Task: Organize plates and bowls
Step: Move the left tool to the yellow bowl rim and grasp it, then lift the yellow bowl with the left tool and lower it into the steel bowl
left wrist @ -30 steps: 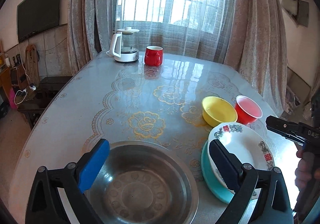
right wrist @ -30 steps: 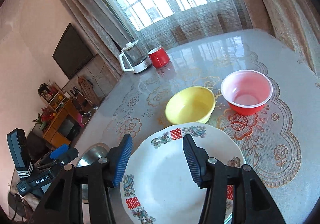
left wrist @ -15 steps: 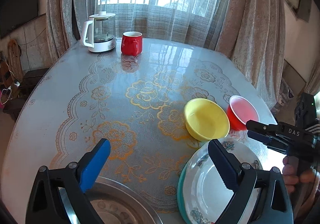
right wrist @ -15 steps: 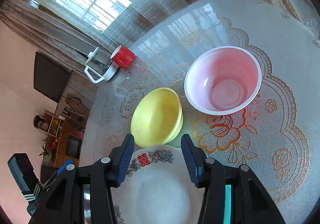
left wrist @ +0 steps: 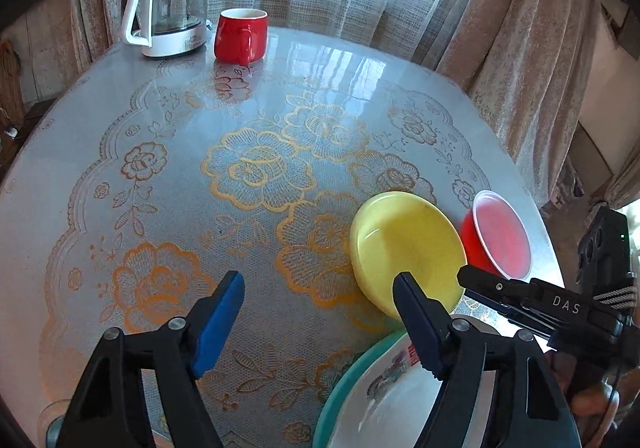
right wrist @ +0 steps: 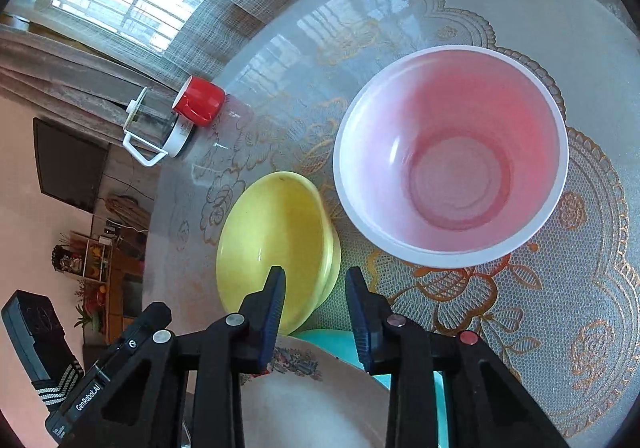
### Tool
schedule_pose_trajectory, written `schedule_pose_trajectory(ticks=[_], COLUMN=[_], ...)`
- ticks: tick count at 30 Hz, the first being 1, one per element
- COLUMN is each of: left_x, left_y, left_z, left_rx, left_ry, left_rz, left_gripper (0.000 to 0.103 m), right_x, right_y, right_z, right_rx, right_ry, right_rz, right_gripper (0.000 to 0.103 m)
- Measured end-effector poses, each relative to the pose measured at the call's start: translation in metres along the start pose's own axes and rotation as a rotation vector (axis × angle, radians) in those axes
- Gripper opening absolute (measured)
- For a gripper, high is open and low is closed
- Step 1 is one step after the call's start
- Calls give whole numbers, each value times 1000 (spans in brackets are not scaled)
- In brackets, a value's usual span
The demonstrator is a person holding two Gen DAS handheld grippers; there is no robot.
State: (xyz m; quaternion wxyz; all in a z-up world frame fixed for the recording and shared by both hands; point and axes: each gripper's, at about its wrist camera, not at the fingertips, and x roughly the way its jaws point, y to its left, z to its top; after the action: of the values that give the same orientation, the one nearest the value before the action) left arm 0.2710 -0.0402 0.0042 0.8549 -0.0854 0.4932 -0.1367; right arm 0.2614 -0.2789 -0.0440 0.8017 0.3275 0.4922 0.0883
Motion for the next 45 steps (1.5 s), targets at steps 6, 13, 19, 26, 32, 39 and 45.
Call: schedule_pose_trajectory(ticks=[6,13,19,26,32,39,45], left_x=[22,47,44,28,-1,-45,-85], left_y=[-2,-5,-14,-12,-12,-3,8], left_z=[8,12,13,17,8,-12,-39], left_rx=[-28,-36,-2,2,39,54,61], left_ry=[41,100,69,12,-56,-138,-196], left_rz=[-34,-54,-80,-90,-81,-84,-89], left_gripper=[47,27,19,19,19,19,20], right_x=[7,14,18,16,5,-21,-38], right_y=[2,4,8,16,35,62,81], right_z=[2,2,2,4,-4,-21,-46], right_rx=[-4,-21,-45,-79,-148,-246,-308], right_ry=[11,23,21,-11,-40,-86,-94], right_rz=[-15,-37,-47,-35,-13,26,74], right_gripper=[26,22,19,19,19,19,19])
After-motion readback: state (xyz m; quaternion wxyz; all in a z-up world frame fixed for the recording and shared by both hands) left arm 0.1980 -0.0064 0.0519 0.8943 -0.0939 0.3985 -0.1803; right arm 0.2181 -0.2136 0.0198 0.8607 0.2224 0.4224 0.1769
